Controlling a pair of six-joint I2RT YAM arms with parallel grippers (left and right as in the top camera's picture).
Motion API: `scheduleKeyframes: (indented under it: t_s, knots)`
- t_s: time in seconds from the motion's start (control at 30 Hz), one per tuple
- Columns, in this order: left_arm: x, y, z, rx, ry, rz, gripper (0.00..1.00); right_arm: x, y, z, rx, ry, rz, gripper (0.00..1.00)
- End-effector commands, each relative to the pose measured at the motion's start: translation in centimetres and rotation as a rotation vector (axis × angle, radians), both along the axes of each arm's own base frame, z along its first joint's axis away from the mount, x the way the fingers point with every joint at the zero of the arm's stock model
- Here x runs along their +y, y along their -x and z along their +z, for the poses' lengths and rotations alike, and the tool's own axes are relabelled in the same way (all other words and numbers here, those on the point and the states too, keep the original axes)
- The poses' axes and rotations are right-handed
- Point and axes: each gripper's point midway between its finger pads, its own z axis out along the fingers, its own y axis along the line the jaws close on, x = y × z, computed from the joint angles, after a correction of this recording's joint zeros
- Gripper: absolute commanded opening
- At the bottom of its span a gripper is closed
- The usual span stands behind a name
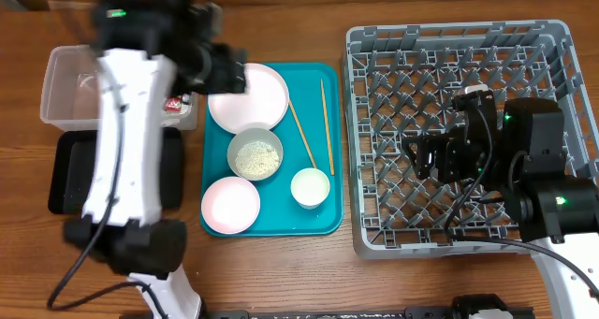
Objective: Sort waste into correct bins and load items into the dishwasher
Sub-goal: 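Carry the wrapper and tissue left and drop them into the clear bin, then grasp the rim of the rice bowl with the left gripper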
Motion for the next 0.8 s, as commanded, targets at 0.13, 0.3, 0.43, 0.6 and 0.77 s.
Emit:
scheduleKeyframes:
  t_s: [0.13, 0.3, 0.43, 0.6, 0.77]
  knots:
    - [-4.9, 1.1, -9.8, 0.123, -0.045, -0.051, 0.78, 0.2, 0.1, 1.1, -0.018, -0.015, 0.011, 1.00]
    - [-6.8, 1.1, -13.4, 0.097, -0.039, -0.097, 0.68, 0.2, 0.1, 1.1, -0.018, -0.015, 0.011, 1.00]
    - [-7.2, 1.7, -15.5, 0.102, -0.054, -0.108, 0.63, 0.2, 0.1, 1.0, -0.017, -0.015, 0.011, 1.00]
    - [-6.0, 2.6, -17.7, 0.130, -0.111, -0.072, 0.58, 0.2, 0.1, 1.1, -0.018, -0.015, 0.011, 1.00]
    - [-5.9, 3.8, -19.5, 0.156, -0.126, -0.075, 0.53, 0.2, 0.1, 1.1, -0.018, -0.015, 0.011, 1.00]
